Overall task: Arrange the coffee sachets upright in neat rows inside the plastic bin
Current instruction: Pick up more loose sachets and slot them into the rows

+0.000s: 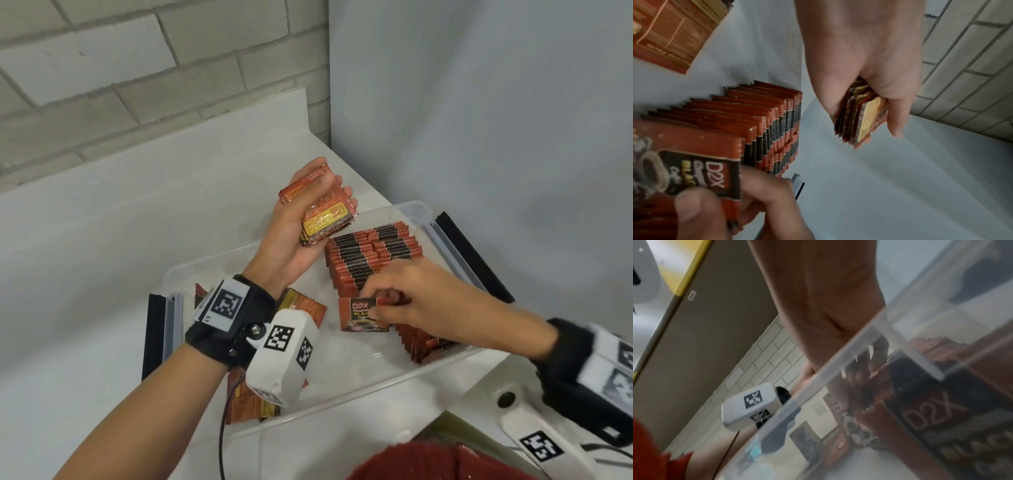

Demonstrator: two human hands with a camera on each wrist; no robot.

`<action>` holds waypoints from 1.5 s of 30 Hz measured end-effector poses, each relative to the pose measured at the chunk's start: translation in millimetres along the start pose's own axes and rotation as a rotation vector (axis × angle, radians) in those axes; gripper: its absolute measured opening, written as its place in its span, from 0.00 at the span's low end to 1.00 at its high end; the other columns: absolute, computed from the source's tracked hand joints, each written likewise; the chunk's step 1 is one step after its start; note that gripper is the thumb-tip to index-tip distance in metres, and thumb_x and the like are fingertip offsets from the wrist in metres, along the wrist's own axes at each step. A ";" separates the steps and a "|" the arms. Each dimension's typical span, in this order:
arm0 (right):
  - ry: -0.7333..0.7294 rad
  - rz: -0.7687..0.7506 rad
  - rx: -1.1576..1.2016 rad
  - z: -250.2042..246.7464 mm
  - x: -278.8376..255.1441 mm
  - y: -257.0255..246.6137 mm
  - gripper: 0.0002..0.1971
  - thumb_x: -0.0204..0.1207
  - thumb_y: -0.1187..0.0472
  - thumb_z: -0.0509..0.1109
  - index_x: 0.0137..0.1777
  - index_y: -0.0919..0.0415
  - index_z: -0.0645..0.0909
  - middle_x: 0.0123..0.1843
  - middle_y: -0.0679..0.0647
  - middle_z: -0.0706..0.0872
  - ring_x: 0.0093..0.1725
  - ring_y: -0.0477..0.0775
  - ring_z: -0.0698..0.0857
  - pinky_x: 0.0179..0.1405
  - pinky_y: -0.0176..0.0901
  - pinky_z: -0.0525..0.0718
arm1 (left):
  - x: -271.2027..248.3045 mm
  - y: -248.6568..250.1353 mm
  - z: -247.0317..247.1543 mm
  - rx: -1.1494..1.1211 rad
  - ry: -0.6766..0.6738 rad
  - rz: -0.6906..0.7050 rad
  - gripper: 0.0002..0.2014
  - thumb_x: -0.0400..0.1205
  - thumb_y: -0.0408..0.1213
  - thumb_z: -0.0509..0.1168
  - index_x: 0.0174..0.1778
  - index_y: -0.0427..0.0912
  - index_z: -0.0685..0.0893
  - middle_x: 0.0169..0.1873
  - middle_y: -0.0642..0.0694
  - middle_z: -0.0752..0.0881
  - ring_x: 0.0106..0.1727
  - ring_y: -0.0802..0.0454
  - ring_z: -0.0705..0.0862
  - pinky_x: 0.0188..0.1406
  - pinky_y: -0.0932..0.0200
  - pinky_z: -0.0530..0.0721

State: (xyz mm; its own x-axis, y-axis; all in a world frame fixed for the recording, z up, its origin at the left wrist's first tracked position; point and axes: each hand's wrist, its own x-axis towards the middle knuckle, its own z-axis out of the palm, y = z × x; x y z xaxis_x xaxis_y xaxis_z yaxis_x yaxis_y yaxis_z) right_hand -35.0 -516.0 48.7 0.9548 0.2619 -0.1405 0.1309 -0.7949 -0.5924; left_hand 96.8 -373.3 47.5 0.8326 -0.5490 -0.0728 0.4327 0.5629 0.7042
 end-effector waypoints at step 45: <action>-0.324 -0.018 -0.612 37.8 16.3 -12.4 0.24 0.86 0.53 0.58 0.77 0.67 0.67 0.68 0.61 0.74 0.59 0.62 0.82 0.61 0.53 0.82 | -49.0 26.6 6.3 1.984 -0.808 -0.314 0.38 0.79 0.21 0.58 0.83 0.55 0.59 0.81 0.61 0.59 0.77 0.60 0.64 0.57 0.82 0.63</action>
State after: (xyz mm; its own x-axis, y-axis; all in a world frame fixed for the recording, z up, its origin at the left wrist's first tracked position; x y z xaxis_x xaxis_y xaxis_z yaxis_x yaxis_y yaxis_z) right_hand -31.1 -481.2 23.7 0.8356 0.3529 -0.4210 0.3644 -0.9296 -0.0558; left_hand 65.3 -335.4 74.3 0.3064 -0.8425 -0.4431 -0.7838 -0.4875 0.3847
